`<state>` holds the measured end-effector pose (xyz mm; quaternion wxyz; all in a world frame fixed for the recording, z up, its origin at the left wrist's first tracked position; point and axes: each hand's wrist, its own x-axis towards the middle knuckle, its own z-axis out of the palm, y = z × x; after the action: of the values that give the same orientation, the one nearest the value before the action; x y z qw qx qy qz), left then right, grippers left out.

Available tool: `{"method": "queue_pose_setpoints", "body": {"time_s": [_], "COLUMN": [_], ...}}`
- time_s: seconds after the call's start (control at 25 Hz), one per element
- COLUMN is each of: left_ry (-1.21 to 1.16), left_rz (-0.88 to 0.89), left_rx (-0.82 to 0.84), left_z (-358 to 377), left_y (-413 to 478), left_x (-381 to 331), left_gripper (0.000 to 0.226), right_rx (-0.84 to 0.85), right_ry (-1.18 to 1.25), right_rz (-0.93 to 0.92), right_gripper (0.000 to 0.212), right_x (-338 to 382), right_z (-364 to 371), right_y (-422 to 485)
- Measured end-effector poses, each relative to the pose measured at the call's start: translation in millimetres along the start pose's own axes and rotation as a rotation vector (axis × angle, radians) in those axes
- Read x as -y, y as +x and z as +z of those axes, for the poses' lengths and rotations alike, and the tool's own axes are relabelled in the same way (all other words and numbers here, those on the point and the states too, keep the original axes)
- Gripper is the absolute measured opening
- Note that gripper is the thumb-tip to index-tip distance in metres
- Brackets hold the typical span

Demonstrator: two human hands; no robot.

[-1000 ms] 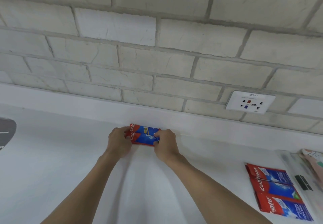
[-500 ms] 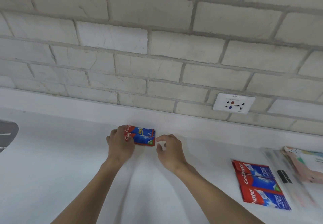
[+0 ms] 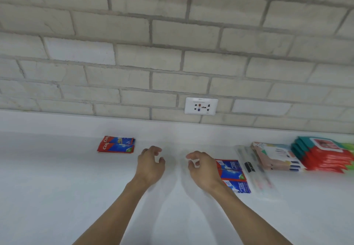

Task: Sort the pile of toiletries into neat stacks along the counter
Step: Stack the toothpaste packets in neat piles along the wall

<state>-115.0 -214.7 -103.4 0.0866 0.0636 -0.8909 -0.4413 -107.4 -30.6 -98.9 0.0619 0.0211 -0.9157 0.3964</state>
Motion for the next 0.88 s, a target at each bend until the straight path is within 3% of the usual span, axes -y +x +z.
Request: {"method": "queue_pose_setpoints", "body": {"time_s": [0.32,0.6,0.88], "left_ry": [0.015,0.059,0.153], "left_rz": [0.062,-0.008,-0.02], "left_rx": [0.167,0.259,0.246], "left_z": [76,126,148], "left_y": [-26,-31,-19], "left_x": [-57,-78,-87], "left_gripper": [0.034,0.043,0.038], "right_rx": [-0.046,0.058,0.189], "right_ry": [-0.032,-0.228,-0.348], "right_rz": [0.083,0.183,0.156], "right_gripper": [0.023,0.033,0.042], "right_x": [-68,-108,-117], "right_z": [-69,-100,-107], "right_y": [-9,7,22]}}
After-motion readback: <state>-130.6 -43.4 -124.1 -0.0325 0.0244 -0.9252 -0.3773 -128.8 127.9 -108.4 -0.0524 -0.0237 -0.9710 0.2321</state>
